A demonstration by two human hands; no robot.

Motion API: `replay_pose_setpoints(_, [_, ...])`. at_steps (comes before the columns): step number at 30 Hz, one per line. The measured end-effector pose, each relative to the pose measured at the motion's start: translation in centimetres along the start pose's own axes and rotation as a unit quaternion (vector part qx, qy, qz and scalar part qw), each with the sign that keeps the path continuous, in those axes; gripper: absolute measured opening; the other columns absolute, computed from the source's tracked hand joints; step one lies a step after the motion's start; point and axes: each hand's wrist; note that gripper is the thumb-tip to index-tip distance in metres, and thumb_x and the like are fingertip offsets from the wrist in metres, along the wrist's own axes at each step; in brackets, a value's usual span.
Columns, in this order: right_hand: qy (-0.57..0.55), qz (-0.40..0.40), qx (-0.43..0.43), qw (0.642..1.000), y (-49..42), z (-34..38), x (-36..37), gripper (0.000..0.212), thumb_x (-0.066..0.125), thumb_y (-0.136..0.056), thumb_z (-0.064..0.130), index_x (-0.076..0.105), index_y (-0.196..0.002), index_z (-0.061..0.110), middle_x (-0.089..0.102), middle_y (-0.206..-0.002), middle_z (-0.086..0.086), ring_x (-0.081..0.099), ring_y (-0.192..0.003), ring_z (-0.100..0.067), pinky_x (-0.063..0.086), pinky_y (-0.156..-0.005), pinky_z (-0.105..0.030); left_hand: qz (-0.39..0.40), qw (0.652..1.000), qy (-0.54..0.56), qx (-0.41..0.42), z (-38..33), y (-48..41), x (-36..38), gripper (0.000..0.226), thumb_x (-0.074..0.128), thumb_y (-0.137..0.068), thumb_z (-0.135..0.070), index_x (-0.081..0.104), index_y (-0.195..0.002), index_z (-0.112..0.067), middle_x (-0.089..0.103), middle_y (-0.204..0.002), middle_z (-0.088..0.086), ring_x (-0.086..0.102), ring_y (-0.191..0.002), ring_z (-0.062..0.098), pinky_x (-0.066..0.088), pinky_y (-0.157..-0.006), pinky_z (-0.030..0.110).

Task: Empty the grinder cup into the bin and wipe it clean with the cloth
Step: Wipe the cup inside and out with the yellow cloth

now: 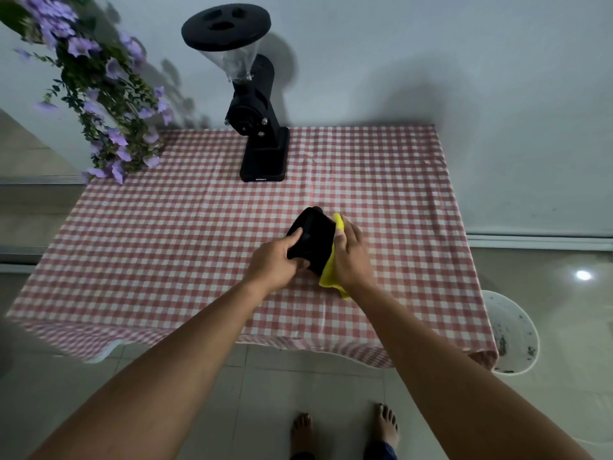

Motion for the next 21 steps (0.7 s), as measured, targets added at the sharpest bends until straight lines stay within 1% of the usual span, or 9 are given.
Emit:
replay_pose_setpoints(2, [-0.001, -0.017, -0.010, 1.000, 0.8, -0.5, 0.2, 0.052, 0.018, -0.103, 0.045, 0.023, -0.153, 0.032, 0.020, -0.162, 0.005, 0.021, -0.148, -0.018, 0.025, -0.118, -0.050, 0.007, 1.000, 0.004, 0.005, 0.6, -0.2, -0.1, 0.072, 0.071, -0.093, -0.020, 0.036, -0.155, -0.036, 0.063, -0.140, 0.013, 0.068, -0.111, 0.033, 0.057, -0.091, 0.039])
replay_pose_setpoints(6, [0.037, -0.025, -0.038, 0.998, 0.1, 0.4, -0.4, 0.050, 0.020, -0.104, 0.043, 0.029, -0.151, 0.029, 0.037, -0.156, 0.002, 0.033, -0.143, -0.020, 0.028, -0.116, -0.050, 0.024, 0.998, -0.035, 0.055, 1.6, -0.3, -0.1, 0.073, 0.070, -0.094, -0.017, 0.035, -0.154, -0.039, 0.063, -0.140, 0.010, 0.071, -0.104, 0.024, 0.060, -0.088, 0.033])
replay_pose_setpoints(10, [-0.027, 0.024, 0.074, 0.997, -1.3, 1.9, -1.3, 0.053, 0.024, -0.101, 0.048, 0.042, -0.145, 0.026, 0.053, -0.143, -0.007, 0.049, -0.130, -0.030, 0.036, -0.110, -0.049, 0.019, 0.995, -0.053, 0.088, 1.4, 0.4, 0.0, 0.073, 0.068, -0.095, -0.020, 0.032, -0.156, -0.032, 0.062, -0.142, 0.011, 0.064, -0.121, 0.029, 0.053, -0.103, 0.038])
replay_pose_setpoints(12, [-0.120, 0.033, 0.148, 0.981, -1.5, 2.0, -2.2, 0.049, 0.029, -0.102, 0.043, 0.056, -0.131, 0.015, 0.062, -0.122, -0.008, 0.058, -0.107, -0.025, 0.043, -0.096, -0.041, 0.014, 0.992, -0.067, 0.103, 1.4, 0.5, 0.3, 0.073, 0.067, -0.096, -0.019, 0.030, -0.157, -0.031, 0.062, -0.141, 0.010, 0.064, -0.122, 0.028, 0.052, -0.104, 0.037])
replay_pose_setpoints(14, [-0.127, 0.035, 0.171, 0.976, -0.9, 2.2, -2.7, 0.041, 0.030, -0.102, 0.036, 0.062, -0.111, 0.012, 0.064, -0.105, -0.010, 0.055, -0.081, -0.016, 0.043, -0.076, -0.036, 0.008, 0.988, -0.095, 0.121, 1.5, 0.5, 0.5, 0.074, 0.065, -0.097, -0.016, 0.027, -0.158, -0.030, 0.062, -0.139, 0.011, 0.064, -0.121, 0.028, 0.052, -0.103, 0.037])
replay_pose_setpoints(15, [-0.103, 0.026, 0.155, 0.982, -0.6, 2.2, -2.6, 0.041, 0.030, -0.102, 0.035, 0.063, -0.113, 0.012, 0.066, -0.111, -0.011, 0.056, -0.084, -0.018, 0.044, -0.076, -0.036, 0.003, 0.986, -0.107, 0.128, 1.5, 0.5, 0.5, 0.074, 0.065, -0.097, -0.015, 0.026, -0.158, -0.031, 0.062, -0.139, 0.011, 0.064, -0.120, 0.028, 0.052, -0.102, 0.037])
replay_pose_setpoints(18, [-0.064, -0.019, 0.096, 0.993, 0.4, 2.4, -1.6, 0.047, 0.028, -0.101, 0.039, 0.053, -0.137, 0.022, 0.061, -0.132, -0.006, 0.055, -0.119, -0.028, 0.043, -0.099, -0.043, -0.006, 0.982, -0.119, 0.144, 1.8, 0.5, 0.7, 0.076, 0.064, -0.097, -0.014, 0.023, -0.159, -0.031, 0.062, -0.140, 0.012, 0.063, -0.121, 0.030, 0.053, -0.098, 0.038])
replay_pose_setpoints(19, [-0.081, -0.028, 0.095, 0.992, 0.4, 2.2, -1.5, 0.047, 0.028, -0.101, 0.040, 0.054, -0.136, 0.021, 0.063, -0.127, -0.005, 0.056, -0.117, -0.027, 0.043, -0.099, -0.043, -0.006, 0.982, -0.114, 0.149, 1.8, 0.6, 0.7, 0.077, 0.065, -0.097, -0.013, 0.024, -0.158, -0.032, 0.061, -0.140, 0.011, 0.063, -0.122, 0.030, 0.054, -0.099, 0.038])
replay_pose_setpoints(21, [-0.149, -0.024, 0.137, 0.979, 0.1, 1.6, -1.7, 0.044, 0.030, -0.101, 0.038, 0.062, -0.120, 0.013, 0.064, -0.102, -0.004, 0.059, -0.095, -0.021, 0.043, -0.086, -0.038, 0.000, 0.981, -0.107, 0.162, 1.8, 0.7, 0.8, 0.076, 0.067, -0.095, -0.009, 0.030, -0.157, -0.032, 0.060, -0.143, 0.010, 0.061, -0.126, 0.028, 0.053, -0.102, 0.039])
Point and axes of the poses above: each hand's wrist, its own y-axis away from the middle knuckle, its own x-axis out of the palm, z = x × y
